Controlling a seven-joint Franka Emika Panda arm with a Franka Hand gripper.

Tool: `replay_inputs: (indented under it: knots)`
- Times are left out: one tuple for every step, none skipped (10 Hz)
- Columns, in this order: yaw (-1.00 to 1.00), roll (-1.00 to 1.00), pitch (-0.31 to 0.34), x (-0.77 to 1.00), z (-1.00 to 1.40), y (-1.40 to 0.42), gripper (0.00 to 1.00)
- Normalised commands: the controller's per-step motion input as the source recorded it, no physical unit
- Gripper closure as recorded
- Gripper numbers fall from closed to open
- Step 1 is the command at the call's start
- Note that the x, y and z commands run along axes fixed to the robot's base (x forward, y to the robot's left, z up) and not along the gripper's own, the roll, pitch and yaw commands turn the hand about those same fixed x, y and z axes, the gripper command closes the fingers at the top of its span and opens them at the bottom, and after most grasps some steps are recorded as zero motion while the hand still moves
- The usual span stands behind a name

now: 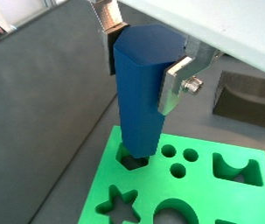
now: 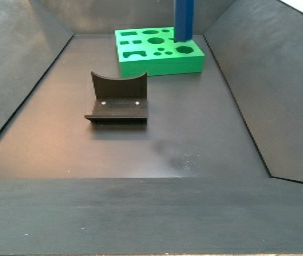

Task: Pick up the hexagon object. Move up. Place the hexagon object on the fixture. Regrasp the hexagon object. Move to above the board. Insert the hexagon object.
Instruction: Insert the hexagon object.

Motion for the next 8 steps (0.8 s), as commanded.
replay_inputs:
  knots:
    - [0.00, 0.00, 0.000, 0.00, -0.09, 0.00, 1.00]
    - [-0.03, -0.05, 0.000, 0.00, -0.30, 0.00, 1.00]
    - [-0.03, -0.04, 0.000, -0.01, -0.34, -0.03, 1.00]
    - [0.00, -0.10, -0.014, 0.00, -0.33, 0.00, 1.00]
    - [0.00, -0.09, -0.020, 0.00, -0.38, -0.01, 1.00]
    - [0.00, -0.08, -0.003, -0.02, -0.42, -0.03, 1.00]
    - [-0.02, -0.03, 0.013, -0.31, -0.44, -0.08, 1.00]
    - [0.00, -0.01, 0.000, -0.38, -0.45, -0.11, 1.00]
